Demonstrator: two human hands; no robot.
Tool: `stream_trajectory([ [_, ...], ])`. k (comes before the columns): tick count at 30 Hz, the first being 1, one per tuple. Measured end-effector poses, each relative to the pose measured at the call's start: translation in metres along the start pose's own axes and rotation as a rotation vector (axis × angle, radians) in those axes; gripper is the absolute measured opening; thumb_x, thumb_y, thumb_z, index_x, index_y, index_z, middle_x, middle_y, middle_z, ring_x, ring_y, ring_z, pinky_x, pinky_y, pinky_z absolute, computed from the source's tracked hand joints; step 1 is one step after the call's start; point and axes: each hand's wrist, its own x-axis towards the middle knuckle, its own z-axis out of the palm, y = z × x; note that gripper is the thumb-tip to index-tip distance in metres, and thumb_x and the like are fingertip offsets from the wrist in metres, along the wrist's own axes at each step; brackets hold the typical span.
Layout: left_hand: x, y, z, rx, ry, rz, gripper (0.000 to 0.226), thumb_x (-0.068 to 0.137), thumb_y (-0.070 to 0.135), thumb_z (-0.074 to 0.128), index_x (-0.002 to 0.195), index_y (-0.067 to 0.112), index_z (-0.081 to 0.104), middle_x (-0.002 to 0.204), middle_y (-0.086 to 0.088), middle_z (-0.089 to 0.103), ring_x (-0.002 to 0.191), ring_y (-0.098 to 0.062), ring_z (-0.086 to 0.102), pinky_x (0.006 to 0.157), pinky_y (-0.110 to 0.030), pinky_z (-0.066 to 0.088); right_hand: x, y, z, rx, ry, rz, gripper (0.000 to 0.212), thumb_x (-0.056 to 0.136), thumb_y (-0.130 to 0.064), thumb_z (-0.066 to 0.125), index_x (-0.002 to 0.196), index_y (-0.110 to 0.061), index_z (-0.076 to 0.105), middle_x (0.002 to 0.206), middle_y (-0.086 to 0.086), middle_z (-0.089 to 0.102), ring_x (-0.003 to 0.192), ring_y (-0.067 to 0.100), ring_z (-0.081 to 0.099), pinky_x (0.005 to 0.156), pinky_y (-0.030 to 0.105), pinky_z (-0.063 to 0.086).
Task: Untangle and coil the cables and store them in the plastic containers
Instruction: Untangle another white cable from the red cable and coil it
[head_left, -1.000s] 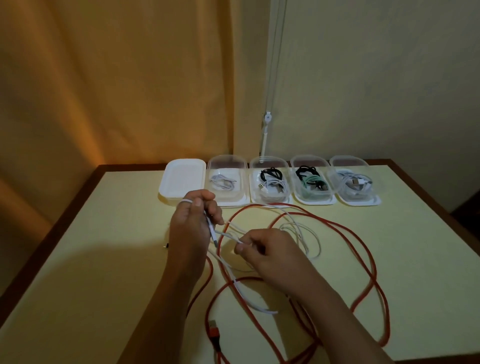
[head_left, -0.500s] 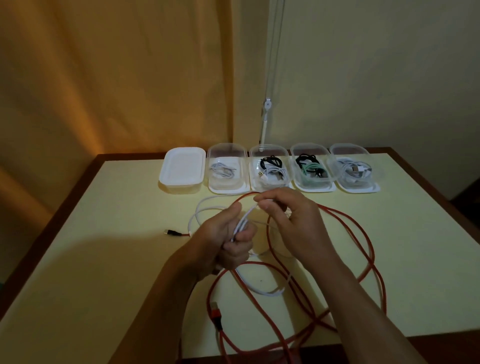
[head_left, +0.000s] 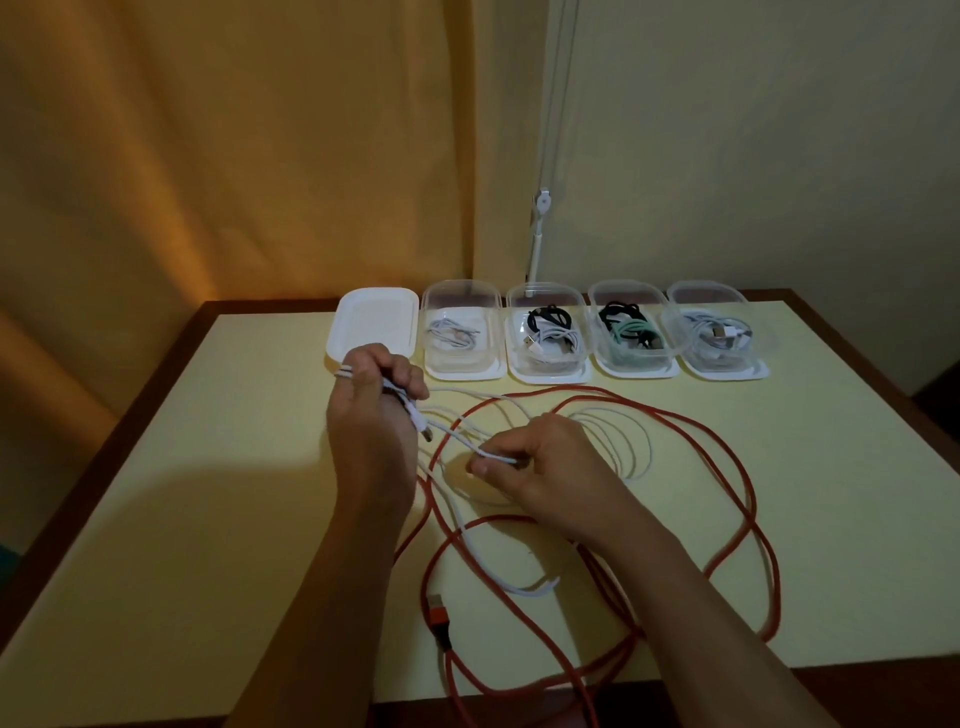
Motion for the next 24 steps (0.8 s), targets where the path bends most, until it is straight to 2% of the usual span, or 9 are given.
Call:
stream_trajectory([
  [3, -0.001, -0.007, -0.007, 0.466, -0.091, 0.150, 0.031, 0.107, 0.014, 0.031, 0.085, 0.009, 0.052, 0.071, -0.009, 0.052, 0.067, -0.018, 0.050, 0.065, -0.027, 0.045, -0.001, -0.005, -0.004, 0.105, 0.080, -0.034, 0.012, 0.091, -0.021, 0.071, 0.095, -0.024, 0.081, 0.070, -0.016, 0.070, 0.070, 0.005, 0.062, 0.062, 0.013, 0.041],
  [7, -0.012, -0.016, 0.002, 0.762, -0.256, -0.036, 0.035, 0.106, 0.015, 0.038, 0.076, 0.018, 0.056, 0.066, 0.002, 0.055, 0.058, 0.001, 0.051, 0.059, -0.013, 0.041, -0.001, -0.006, -0.005, 0.130, 0.281, -0.074, 0.012, 0.086, -0.016, 0.075, 0.094, -0.023, 0.080, 0.072, -0.016, 0.063, 0.069, 0.009, 0.058, 0.066, 0.019, 0.045],
  [9, -0.014, -0.016, 0.006, 0.806, -0.319, -0.137, 0.037, 0.106, 0.020, 0.038, 0.074, 0.018, 0.056, 0.062, 0.003, 0.056, 0.053, 0.001, 0.051, 0.055, -0.014, 0.040, 0.001, -0.004, -0.005, 0.143, 0.332, -0.072, 0.011, 0.085, -0.015, 0.077, 0.093, -0.024, 0.078, 0.075, -0.015, 0.061, 0.070, 0.011, 0.057, 0.068, 0.017, 0.044],
  [12, -0.017, -0.012, 0.012, 0.561, -0.432, -0.446, 0.047, 0.107, 0.029, 0.031, 0.072, 0.008, 0.053, 0.049, 0.002, 0.046, 0.041, -0.008, 0.040, 0.042, -0.018, 0.034, 0.002, -0.002, -0.008, 0.172, 0.367, -0.087, 0.011, 0.087, -0.014, 0.076, 0.094, -0.023, 0.076, 0.085, -0.011, 0.064, 0.081, 0.013, 0.061, 0.075, 0.018, 0.046],
  [16, -0.020, -0.005, 0.012, 0.159, -0.653, -0.780, 0.063, 0.097, 0.056, 0.024, 0.057, 0.014, 0.047, 0.047, 0.003, 0.026, 0.037, -0.005, 0.021, 0.035, -0.014, 0.018, 0.004, 0.004, -0.008, 0.205, 0.340, -0.084, 0.010, 0.093, -0.020, 0.066, 0.098, -0.020, 0.075, 0.093, -0.009, 0.069, 0.091, 0.012, 0.063, 0.081, 0.023, 0.047],
  [18, -0.020, -0.002, 0.012, -0.030, -0.740, -0.804, 0.063, 0.097, 0.061, 0.025, 0.056, 0.018, 0.045, 0.046, 0.006, 0.025, 0.037, -0.003, 0.020, 0.035, -0.016, 0.015, 0.004, 0.005, -0.007, 0.217, 0.315, -0.054, 0.017, 0.096, -0.025, 0.058, 0.099, -0.021, 0.074, 0.093, -0.011, 0.070, 0.093, 0.011, 0.064, 0.083, 0.024, 0.048],
  [20, -0.020, 0.000, 0.014, -0.196, -0.757, -0.766, 0.051, 0.097, 0.047, 0.031, 0.054, 0.022, 0.044, 0.046, 0.009, 0.022, 0.037, -0.003, 0.017, 0.036, -0.017, 0.014, 0.004, 0.004, -0.007, 0.239, 0.276, -0.021, 0.024, 0.099, -0.028, 0.051, 0.101, -0.021, 0.073, 0.090, -0.013, 0.070, 0.091, 0.009, 0.064, 0.079, 0.020, 0.046],
  [22, -0.021, 0.004, 0.019, -0.360, -0.704, -0.728, 0.045, 0.096, 0.038, 0.036, 0.054, 0.022, 0.043, 0.046, 0.008, 0.018, 0.037, -0.007, 0.012, 0.037, -0.020, 0.011, 0.003, 0.002, -0.007, 0.262, 0.246, 0.008, 0.025, 0.101, -0.031, 0.047, 0.099, -0.025, 0.072, 0.083, -0.013, 0.068, 0.084, 0.006, 0.063, 0.073, 0.016, 0.044],
  [24, -0.020, 0.010, 0.021, -0.497, -0.615, -0.639, 0.045, 0.096, 0.037, 0.038, 0.054, 0.022, 0.043, 0.045, 0.007, 0.018, 0.037, -0.009, 0.013, 0.039, -0.022, 0.012, 0.003, 0.003, -0.006, 0.248, 0.225, 0.041, 0.022, 0.101, -0.033, 0.050, 0.089, -0.030, 0.068, 0.074, -0.013, 0.063, 0.074, 0.004, 0.058, 0.068, 0.022, 0.042],
])
